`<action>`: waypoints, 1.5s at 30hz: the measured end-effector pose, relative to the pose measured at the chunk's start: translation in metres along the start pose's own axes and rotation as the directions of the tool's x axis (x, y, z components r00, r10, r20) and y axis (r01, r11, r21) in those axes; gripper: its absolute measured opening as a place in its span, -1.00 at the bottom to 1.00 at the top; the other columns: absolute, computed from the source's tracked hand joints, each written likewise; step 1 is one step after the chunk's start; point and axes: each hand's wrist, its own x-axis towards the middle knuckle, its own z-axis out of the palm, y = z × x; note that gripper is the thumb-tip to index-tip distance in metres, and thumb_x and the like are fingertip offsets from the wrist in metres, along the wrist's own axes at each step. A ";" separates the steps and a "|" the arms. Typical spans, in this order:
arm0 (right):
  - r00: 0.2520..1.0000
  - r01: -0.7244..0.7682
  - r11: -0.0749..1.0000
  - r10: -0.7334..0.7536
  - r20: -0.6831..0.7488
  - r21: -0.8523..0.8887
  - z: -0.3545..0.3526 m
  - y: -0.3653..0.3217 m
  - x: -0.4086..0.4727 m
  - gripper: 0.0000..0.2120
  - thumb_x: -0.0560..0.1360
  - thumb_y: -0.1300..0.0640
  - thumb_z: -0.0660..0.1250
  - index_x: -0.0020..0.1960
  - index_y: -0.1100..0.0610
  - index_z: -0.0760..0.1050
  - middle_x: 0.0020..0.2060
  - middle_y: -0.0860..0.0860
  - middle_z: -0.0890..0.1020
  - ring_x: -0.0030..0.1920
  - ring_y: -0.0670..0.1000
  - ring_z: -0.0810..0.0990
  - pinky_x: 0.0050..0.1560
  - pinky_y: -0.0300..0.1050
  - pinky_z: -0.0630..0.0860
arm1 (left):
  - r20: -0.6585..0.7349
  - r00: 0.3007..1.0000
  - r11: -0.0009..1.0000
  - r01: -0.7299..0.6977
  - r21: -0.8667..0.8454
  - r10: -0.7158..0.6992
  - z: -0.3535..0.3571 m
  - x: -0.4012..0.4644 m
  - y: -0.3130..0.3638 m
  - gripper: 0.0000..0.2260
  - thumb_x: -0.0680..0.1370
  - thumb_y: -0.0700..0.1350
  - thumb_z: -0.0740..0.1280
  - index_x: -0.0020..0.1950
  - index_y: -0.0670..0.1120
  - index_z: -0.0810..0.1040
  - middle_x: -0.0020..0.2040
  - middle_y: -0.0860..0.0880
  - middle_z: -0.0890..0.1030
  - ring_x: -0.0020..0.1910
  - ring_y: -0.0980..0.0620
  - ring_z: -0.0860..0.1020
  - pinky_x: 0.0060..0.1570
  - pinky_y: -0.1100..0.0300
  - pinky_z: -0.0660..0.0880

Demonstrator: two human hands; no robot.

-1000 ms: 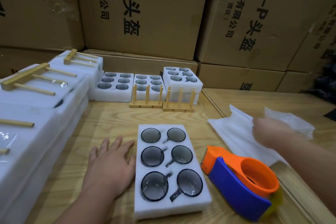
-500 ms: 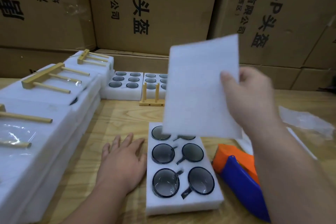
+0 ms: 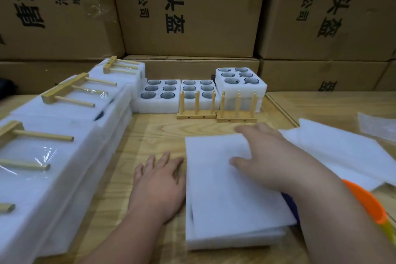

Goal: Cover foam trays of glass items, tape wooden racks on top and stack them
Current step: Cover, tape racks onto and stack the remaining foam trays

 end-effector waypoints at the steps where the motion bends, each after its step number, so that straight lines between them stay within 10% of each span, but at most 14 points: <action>1: 0.997 0.072 0.997 -0.073 0.040 0.027 0.002 -0.008 0.001 -0.22 0.46 -0.34 0.32 0.57 -0.23 0.07 0.55 -0.12 0.10 0.57 0.02 0.09 0.43 0.03 0.26 | 0.001 1.000 1.000 -0.001 0.001 0.001 0.000 0.000 0.000 -0.48 0.62 0.30 -0.04 0.59 0.26 0.14 0.66 0.15 0.05 0.64 -0.03 -0.04 0.58 -0.10 -0.09; 9: 0.933 0.108 0.994 -0.093 0.347 -0.024 0.010 -0.021 0.020 0.13 0.26 -0.53 0.39 0.60 -0.29 -0.18 0.61 -0.09 -0.31 0.60 -0.02 -0.34 0.57 0.12 -0.11 | -0.007 1.000 1.000 0.005 -0.026 -0.005 0.000 -0.001 0.000 -0.49 0.62 0.29 0.00 0.58 0.30 0.16 0.65 0.18 0.06 0.64 0.00 -0.06 0.58 -0.08 -0.10; 14: 0.976 -0.002 1.000 0.002 0.218 -0.001 0.001 0.002 0.040 0.08 0.33 -0.46 0.40 0.63 -0.22 -0.14 0.65 0.00 -0.15 0.64 0.04 -0.16 0.53 0.13 0.12 | -0.015 1.000 1.000 0.011 -0.026 -0.011 0.001 -0.001 0.000 -0.48 0.61 0.32 -0.05 0.58 0.30 0.17 0.65 0.17 0.07 0.64 -0.01 -0.03 0.58 -0.08 -0.09; 18: 0.969 -0.111 0.991 0.092 0.230 0.075 0.006 0.006 0.045 0.11 0.28 -0.44 0.47 0.63 -0.12 -0.01 0.58 -0.08 0.23 0.50 0.05 0.33 0.08 -0.08 0.38 | -0.011 1.000 1.000 0.009 -0.017 -0.009 0.001 -0.001 -0.001 -0.46 0.60 0.34 -0.07 0.58 0.29 0.16 0.65 0.18 0.07 0.64 0.00 -0.03 0.58 -0.08 -0.09; 23: 0.982 0.002 0.946 0.060 -0.180 0.325 -0.003 0.007 0.048 -0.19 0.43 -0.09 0.52 0.55 -0.10 0.17 0.45 -0.03 0.41 0.34 0.05 0.46 0.12 -0.07 0.47 | -0.009 1.000 1.000 0.008 -0.020 -0.008 0.001 -0.001 -0.001 -0.46 0.59 0.34 -0.06 0.58 0.30 0.14 0.65 0.19 0.06 0.64 0.02 -0.04 0.58 -0.08 -0.08; 26: 0.911 0.228 0.634 0.129 -0.391 0.739 -0.022 0.003 0.044 -0.56 0.51 0.04 0.42 0.38 -0.10 0.47 0.22 -0.09 0.64 0.21 0.00 0.63 0.24 0.12 0.57 | 0.006 1.000 1.000 -0.008 -0.012 0.009 0.000 -0.001 -0.001 -0.45 0.59 0.34 0.00 0.59 0.32 0.08 0.65 0.20 0.03 0.64 0.00 -0.05 0.58 -0.08 -0.09; 32: 0.631 0.711 0.366 0.048 -0.775 0.601 -0.058 -0.011 0.014 -0.83 0.51 0.17 0.40 -0.03 -0.09 0.50 -0.19 -0.23 0.66 -0.15 -0.19 0.64 -0.20 -0.26 0.57 | -0.014 1.000 0.999 -0.001 -0.041 0.000 -0.002 -0.004 -0.001 -0.50 0.62 0.33 -0.01 0.57 0.32 0.17 0.65 0.20 0.05 0.64 0.02 -0.05 0.58 -0.04 -0.12; 36: 0.781 0.595 0.588 -0.261 -0.567 0.549 -0.056 -0.009 0.007 -0.72 0.51 0.27 0.38 -0.14 -0.10 0.44 -0.02 -0.28 0.69 -0.05 -0.23 0.66 -0.16 -0.20 0.58 | -0.011 1.000 0.999 0.004 -0.049 -0.004 -0.001 -0.003 -0.001 -0.50 0.62 0.33 0.00 0.57 0.32 0.17 0.65 0.20 0.05 0.64 0.02 -0.05 0.58 -0.05 -0.11; 39: 0.911 0.395 0.804 -0.405 -0.077 0.445 -0.056 0.001 0.003 -0.72 0.51 0.26 0.34 -0.17 -0.11 0.43 0.07 -0.28 0.68 0.17 -0.28 0.60 0.13 0.05 0.60 | -0.015 1.000 1.000 0.001 -0.027 -0.001 -0.002 -0.003 0.000 -0.50 0.62 0.31 -0.02 0.58 0.31 0.15 0.65 0.19 0.07 0.64 0.01 -0.05 0.58 -0.06 -0.11; 42: 0.841 0.329 0.902 -0.414 0.347 0.278 -0.059 0.009 -0.003 -0.82 0.44 0.09 0.39 -0.14 -0.18 0.47 0.10 -0.42 0.63 0.20 -0.39 0.53 0.28 0.00 0.50 | 0.030 0.999 1.000 -0.011 -0.023 0.012 -0.002 -0.003 -0.002 -0.41 0.55 0.37 -0.08 0.59 0.33 0.06 0.65 0.18 0.02 0.64 -0.01 -0.08 0.58 -0.08 -0.13; 45: 0.804 0.269 0.935 -0.351 0.479 0.233 -0.062 0.006 -0.006 -0.75 0.26 -0.24 0.41 -0.10 -0.22 0.53 0.04 -0.35 0.67 0.08 -0.32 0.60 0.21 -0.05 0.55 | 0.023 1.000 1.000 -0.013 0.002 0.013 -0.001 -0.001 -0.003 -0.43 0.57 0.37 0.02 0.59 0.32 0.09 0.66 0.17 0.01 0.64 -0.01 -0.08 0.57 -0.08 -0.11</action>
